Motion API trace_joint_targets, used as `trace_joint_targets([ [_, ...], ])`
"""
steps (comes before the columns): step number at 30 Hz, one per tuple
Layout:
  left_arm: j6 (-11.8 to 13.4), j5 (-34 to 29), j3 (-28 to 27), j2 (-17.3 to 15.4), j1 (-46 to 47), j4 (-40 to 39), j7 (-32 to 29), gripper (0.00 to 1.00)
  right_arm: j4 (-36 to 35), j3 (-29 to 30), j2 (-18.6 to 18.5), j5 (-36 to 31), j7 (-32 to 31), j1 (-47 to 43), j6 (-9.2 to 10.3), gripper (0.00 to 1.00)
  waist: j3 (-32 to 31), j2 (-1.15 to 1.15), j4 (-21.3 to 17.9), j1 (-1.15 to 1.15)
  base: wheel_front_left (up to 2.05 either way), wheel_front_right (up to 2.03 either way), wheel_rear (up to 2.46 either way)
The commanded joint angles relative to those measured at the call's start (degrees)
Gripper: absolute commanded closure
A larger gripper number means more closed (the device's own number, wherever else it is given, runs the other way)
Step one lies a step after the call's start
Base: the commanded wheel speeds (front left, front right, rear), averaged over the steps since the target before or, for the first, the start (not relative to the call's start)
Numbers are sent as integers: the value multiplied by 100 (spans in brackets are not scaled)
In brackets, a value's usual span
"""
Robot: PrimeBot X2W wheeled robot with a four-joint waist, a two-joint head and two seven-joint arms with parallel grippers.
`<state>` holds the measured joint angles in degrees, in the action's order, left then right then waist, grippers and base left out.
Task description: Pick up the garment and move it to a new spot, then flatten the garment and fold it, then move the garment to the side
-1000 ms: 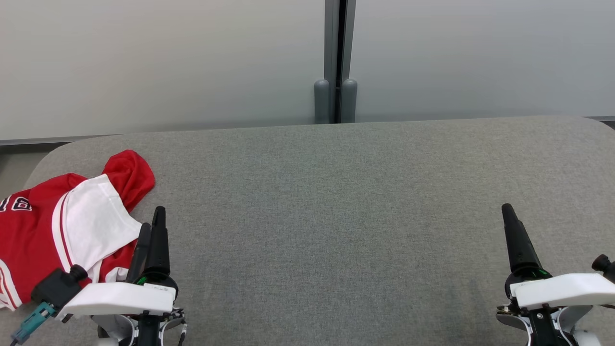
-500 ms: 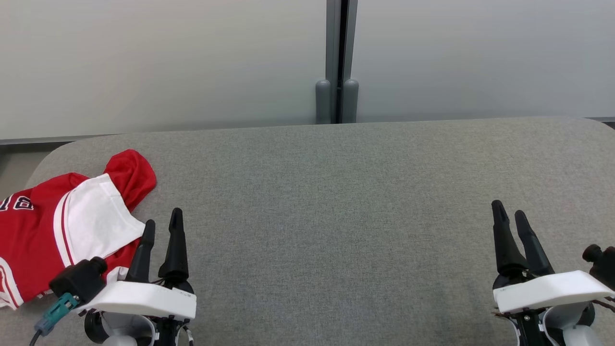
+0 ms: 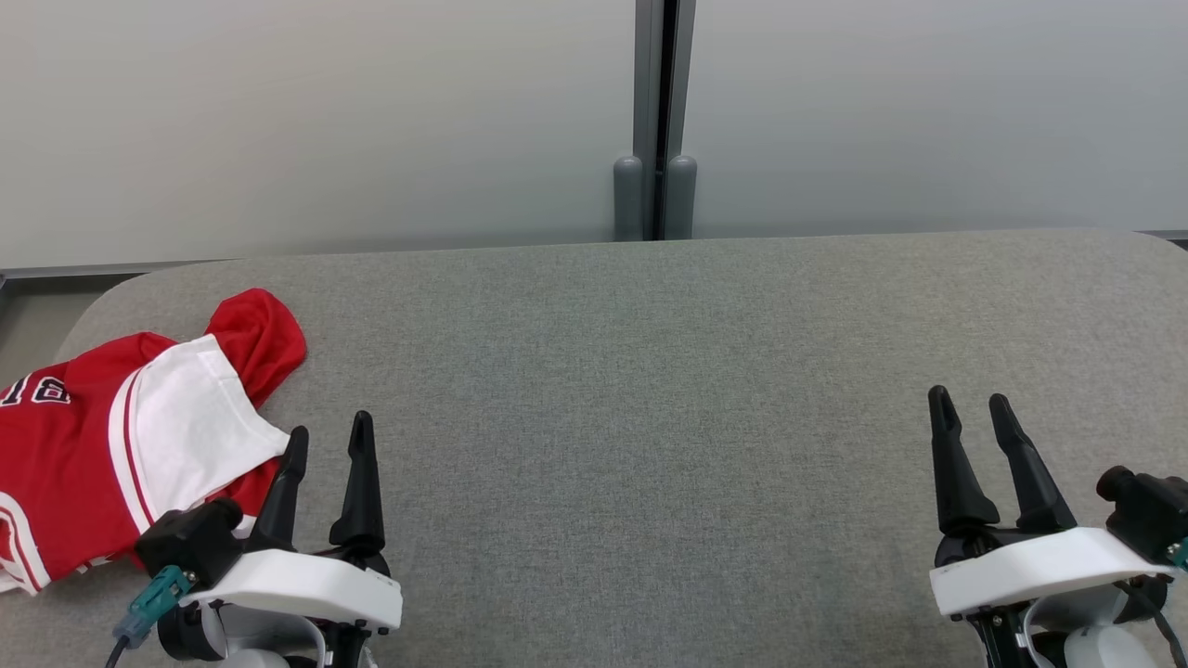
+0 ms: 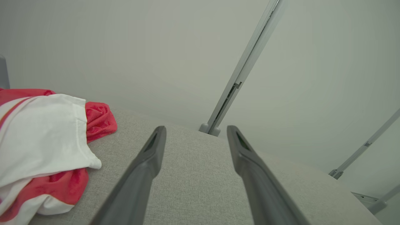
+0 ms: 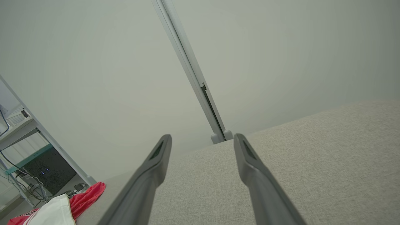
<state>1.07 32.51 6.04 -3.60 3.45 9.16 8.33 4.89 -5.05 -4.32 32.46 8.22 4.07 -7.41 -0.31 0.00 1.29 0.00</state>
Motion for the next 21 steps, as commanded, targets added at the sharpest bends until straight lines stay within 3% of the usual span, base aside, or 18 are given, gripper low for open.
trace_joint_targets([
  [1, 35, -191, 24, -54, 98, -58, 64, 0, -67, -20, -29, -195, 76, 31, -11, 0, -1, 0, 5, 0, 0, 0, 0],
  [21, 88, -1104, 241, -44, 67, -81, 334, 0, -5, -101, 35, -1214, 345, 15, -12, 0, -23, 0, 41, 0, 0, 0, 0],
])
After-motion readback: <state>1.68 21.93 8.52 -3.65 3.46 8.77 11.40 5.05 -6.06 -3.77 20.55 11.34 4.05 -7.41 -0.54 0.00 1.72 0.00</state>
